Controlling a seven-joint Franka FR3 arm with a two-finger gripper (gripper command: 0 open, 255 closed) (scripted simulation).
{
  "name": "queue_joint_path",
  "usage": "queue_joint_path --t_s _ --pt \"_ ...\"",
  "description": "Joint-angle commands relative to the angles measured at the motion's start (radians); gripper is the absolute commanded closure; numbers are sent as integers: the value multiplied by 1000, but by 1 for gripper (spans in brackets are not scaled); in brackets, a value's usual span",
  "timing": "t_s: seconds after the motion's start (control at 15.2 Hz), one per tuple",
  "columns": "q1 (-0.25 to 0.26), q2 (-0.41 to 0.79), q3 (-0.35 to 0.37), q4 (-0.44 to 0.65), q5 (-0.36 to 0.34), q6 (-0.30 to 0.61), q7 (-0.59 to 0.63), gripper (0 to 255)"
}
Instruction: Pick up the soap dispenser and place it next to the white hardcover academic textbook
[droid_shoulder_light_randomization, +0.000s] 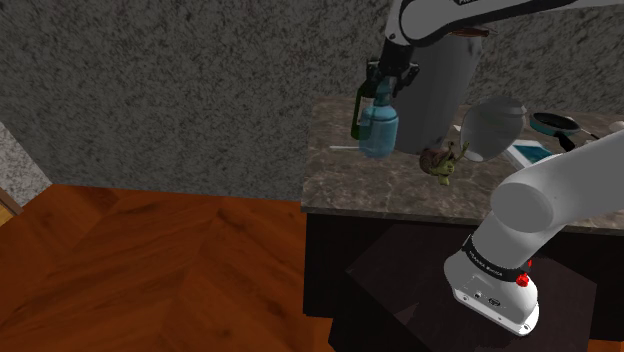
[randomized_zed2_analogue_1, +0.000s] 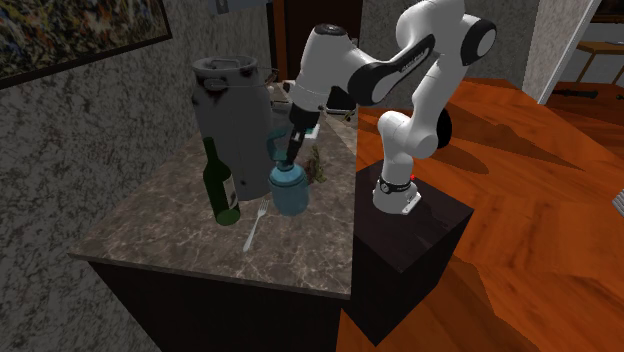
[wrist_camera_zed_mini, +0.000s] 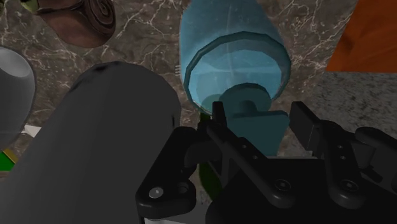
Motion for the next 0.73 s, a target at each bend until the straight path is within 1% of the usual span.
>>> queue_joint_path --t_s 0.0,0.66 --pt "1 -5 -1 25 2 -29 -5 255" --pt "1 -6 -5 158 10 -161 -28 255"
